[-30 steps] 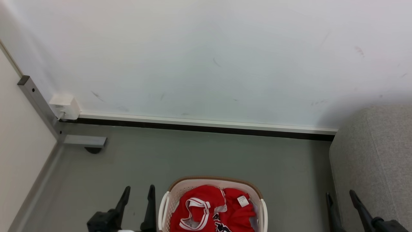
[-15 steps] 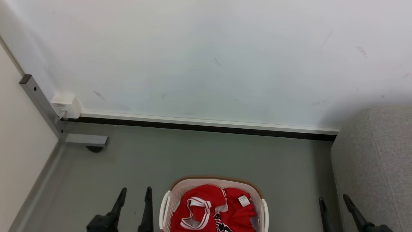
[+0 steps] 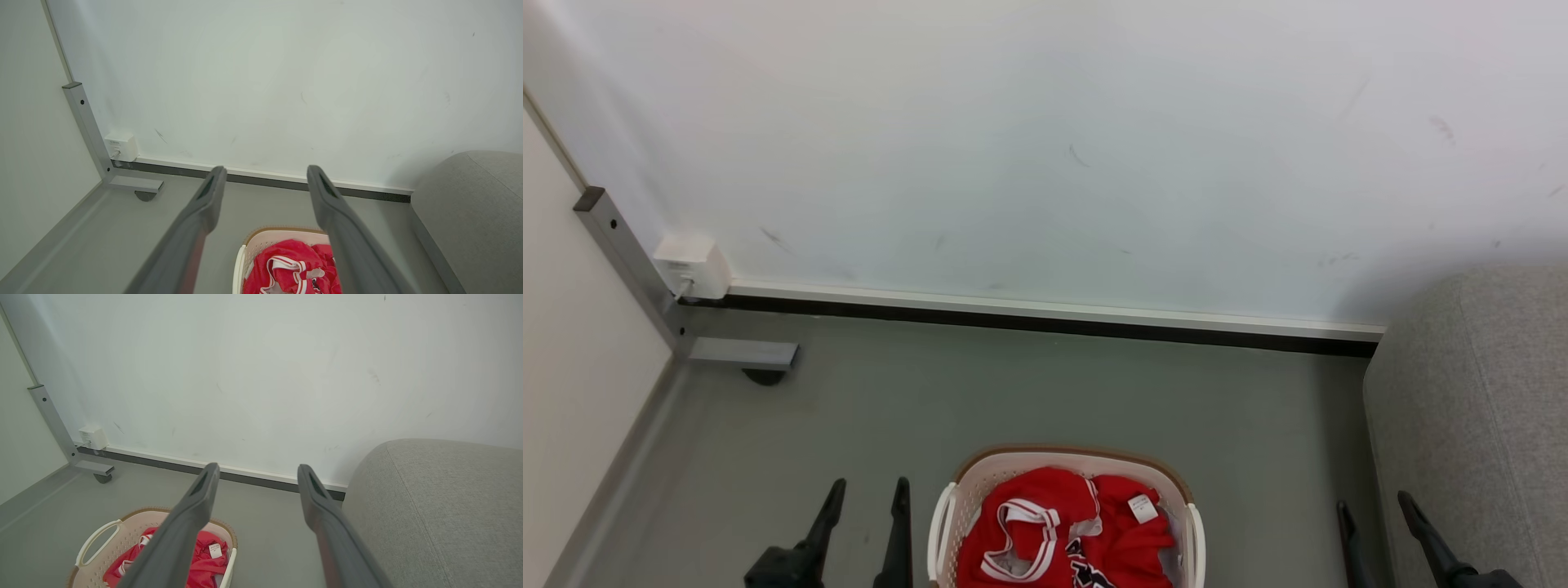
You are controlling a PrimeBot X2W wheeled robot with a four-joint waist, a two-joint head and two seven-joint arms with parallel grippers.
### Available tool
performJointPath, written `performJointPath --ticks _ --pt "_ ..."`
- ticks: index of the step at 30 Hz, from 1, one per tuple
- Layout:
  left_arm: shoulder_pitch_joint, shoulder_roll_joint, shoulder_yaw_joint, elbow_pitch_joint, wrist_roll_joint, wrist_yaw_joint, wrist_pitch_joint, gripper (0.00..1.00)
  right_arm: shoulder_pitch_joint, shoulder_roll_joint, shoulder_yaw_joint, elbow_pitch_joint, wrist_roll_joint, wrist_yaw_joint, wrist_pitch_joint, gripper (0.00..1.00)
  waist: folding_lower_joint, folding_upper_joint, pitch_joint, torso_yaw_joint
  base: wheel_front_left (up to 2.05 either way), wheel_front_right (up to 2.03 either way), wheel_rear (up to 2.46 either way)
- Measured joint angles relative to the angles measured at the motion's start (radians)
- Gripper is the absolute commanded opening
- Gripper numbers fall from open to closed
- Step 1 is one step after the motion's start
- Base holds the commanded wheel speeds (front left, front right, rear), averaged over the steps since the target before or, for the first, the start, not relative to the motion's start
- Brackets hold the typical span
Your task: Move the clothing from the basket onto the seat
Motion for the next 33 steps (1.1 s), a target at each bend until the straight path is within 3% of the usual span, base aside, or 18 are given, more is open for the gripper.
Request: performJointPath --ticks 23,33 --pt "-0.005 0.0 -0.01 0.005 -0.002 -0.01 0.0 1.0 -0.007 0.002 -0.013 -0.001 0.01 0.0 0.0 1.0 0.0 0.0 0.027 -0.021 0.0 0.0 0.0" --pt "-0.134 0.001 -0.088 0.076 0.011 -0.045 0.0 1.0 -0.056 0.002 -0.041 -0.031 0.011 0.0 -0.002 1.0 0.0 0.0 0.113 -0.068 0.0 0.0 0.0"
